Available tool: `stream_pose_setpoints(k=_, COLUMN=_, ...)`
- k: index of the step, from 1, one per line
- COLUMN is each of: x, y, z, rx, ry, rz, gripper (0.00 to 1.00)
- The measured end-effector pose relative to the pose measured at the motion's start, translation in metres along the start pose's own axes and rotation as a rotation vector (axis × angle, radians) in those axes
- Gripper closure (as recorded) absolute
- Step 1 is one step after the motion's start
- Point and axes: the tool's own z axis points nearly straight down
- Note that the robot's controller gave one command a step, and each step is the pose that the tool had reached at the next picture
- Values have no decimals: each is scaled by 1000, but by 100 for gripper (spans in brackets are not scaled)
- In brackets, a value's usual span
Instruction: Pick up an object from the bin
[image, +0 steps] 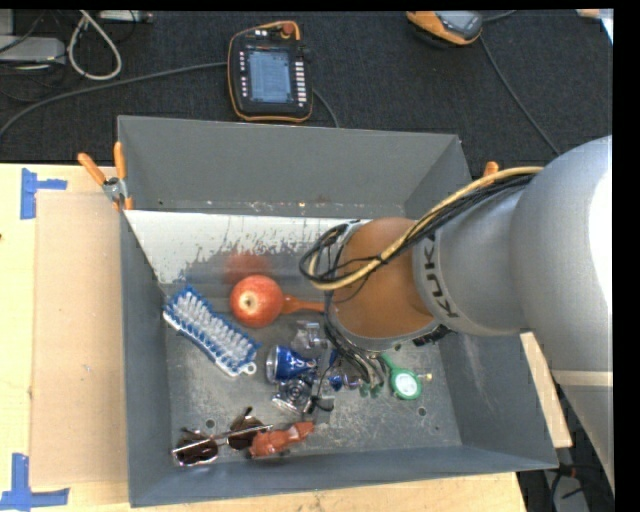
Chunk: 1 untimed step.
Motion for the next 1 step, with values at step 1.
stream_pose_setpoints(k=1, x=-9, y=4, z=-41, rx=4, ry=-14, rz=-66, gripper=0)
